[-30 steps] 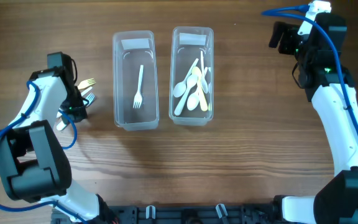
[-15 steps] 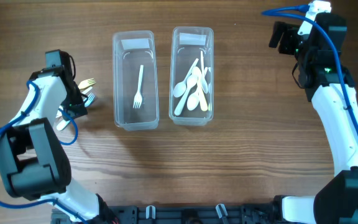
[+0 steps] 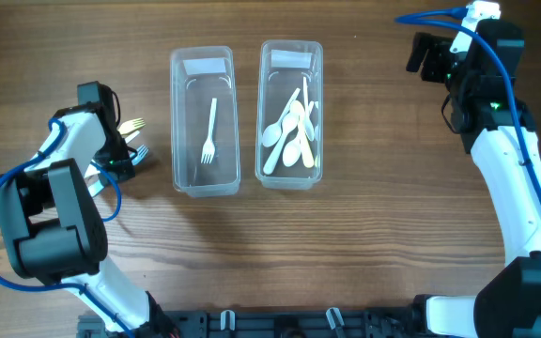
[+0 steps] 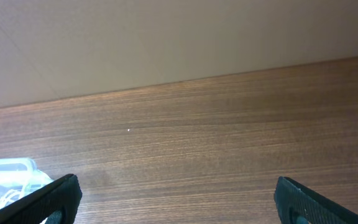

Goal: Pack container
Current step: 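Carry the light-blue fork into the left container and release it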

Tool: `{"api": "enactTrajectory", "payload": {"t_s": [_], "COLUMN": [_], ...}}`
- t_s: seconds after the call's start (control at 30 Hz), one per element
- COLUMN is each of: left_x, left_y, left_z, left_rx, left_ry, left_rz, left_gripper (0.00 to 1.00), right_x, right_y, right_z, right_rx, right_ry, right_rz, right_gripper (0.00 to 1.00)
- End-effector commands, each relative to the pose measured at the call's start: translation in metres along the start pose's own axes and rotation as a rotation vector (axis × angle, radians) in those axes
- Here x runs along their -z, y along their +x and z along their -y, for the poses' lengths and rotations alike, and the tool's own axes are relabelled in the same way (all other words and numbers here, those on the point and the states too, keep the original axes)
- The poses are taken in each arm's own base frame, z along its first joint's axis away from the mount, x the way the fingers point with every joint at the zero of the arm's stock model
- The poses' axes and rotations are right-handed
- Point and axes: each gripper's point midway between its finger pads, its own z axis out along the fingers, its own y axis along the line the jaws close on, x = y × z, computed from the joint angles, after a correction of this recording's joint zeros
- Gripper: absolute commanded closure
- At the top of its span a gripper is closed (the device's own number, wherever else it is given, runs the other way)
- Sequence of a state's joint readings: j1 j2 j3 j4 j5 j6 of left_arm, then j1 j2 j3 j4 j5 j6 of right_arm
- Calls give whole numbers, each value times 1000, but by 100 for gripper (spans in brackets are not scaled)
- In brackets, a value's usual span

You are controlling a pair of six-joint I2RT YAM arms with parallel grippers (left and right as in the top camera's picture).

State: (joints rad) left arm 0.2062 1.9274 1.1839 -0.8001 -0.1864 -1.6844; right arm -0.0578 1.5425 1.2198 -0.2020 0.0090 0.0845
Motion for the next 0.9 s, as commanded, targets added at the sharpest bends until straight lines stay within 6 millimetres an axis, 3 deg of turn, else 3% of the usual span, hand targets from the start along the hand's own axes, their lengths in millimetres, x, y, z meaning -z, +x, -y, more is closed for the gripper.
{"api": "enactTrajectory", "payload": {"t_s": [0.0, 0.23, 0.4, 0.5, 0.7, 0.87], "left_x": [-16, -12, -1, 14, 48, 85], "left_y": [3, 8, 2, -7, -28, -33], "left_z": [-9, -25, -23, -16, -3, 11], "left_rx": [8, 1, 17, 41, 73, 55], "left_ry": [-56, -119, -100, -51, 63, 204], "left_rz": [-21, -57, -61, -68, -82, -96], "left_gripper": [68, 77, 85, 96, 96, 96], "right_x": [4, 4, 4, 4, 4, 4], "right_y": [-7, -6, -6, -6, -6, -6], "right_z": [3, 3, 3, 3, 3, 3], "right_rx": [5, 5, 5, 5, 5, 5], "right_ry": [17, 17, 17, 17, 17, 17], "right_rz": [19, 19, 19, 19, 18, 18], "right_gripper": [0, 0, 0, 0, 0, 0]}}
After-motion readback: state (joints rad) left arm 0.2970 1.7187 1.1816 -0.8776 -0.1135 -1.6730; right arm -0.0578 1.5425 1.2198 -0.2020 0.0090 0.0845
